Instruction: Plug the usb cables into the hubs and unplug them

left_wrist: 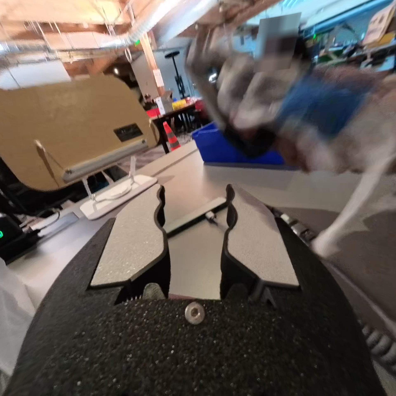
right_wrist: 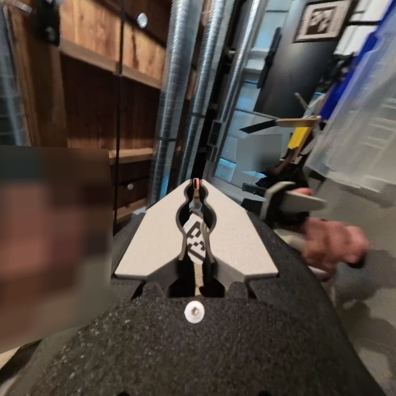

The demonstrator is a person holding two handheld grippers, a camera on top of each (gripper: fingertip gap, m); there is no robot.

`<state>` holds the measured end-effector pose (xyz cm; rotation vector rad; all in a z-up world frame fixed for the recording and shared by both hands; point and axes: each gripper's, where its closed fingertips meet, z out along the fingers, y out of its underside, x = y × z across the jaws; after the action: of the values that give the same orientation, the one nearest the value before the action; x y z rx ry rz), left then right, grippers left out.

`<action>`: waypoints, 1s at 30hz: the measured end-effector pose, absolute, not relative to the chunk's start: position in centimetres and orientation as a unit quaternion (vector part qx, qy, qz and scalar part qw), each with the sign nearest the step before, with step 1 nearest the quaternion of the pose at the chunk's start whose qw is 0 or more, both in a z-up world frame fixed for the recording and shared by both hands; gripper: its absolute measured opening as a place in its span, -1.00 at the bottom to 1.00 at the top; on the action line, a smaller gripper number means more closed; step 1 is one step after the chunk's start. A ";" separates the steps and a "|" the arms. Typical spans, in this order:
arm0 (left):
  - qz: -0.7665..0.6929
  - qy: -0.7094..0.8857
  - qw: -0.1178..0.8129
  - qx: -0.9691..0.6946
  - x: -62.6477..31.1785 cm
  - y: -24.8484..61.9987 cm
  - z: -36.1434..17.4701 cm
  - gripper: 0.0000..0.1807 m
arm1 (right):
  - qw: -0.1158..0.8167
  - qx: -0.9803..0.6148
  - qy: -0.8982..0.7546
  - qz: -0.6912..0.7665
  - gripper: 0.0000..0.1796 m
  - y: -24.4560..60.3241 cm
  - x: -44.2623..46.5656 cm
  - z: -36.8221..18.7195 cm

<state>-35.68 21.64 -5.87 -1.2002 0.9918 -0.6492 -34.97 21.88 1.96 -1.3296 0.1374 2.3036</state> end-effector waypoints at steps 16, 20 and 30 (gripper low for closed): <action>-0.240 0.430 0.668 -0.558 -34.2 21.1 -5.1 -0.75 | 0.282 -0.558 0.086 0.776 -0.95 22.7 -34.8 -4.3; -0.225 0.434 0.674 -0.554 -34.2 21.1 -5.1 -0.82 | 0.254 -0.563 0.102 0.780 -0.95 22.5 -35.0 -5.0; -0.226 0.427 0.669 -0.565 -34.3 21.6 -5.6 -0.74 | 0.223 -0.556 0.109 0.793 -0.96 22.7 -34.6 -5.2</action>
<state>-34.26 21.56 -5.56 -1.2751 0.9629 -0.5086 -34.60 22.68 -5.23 -1.5355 0.2999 2.1898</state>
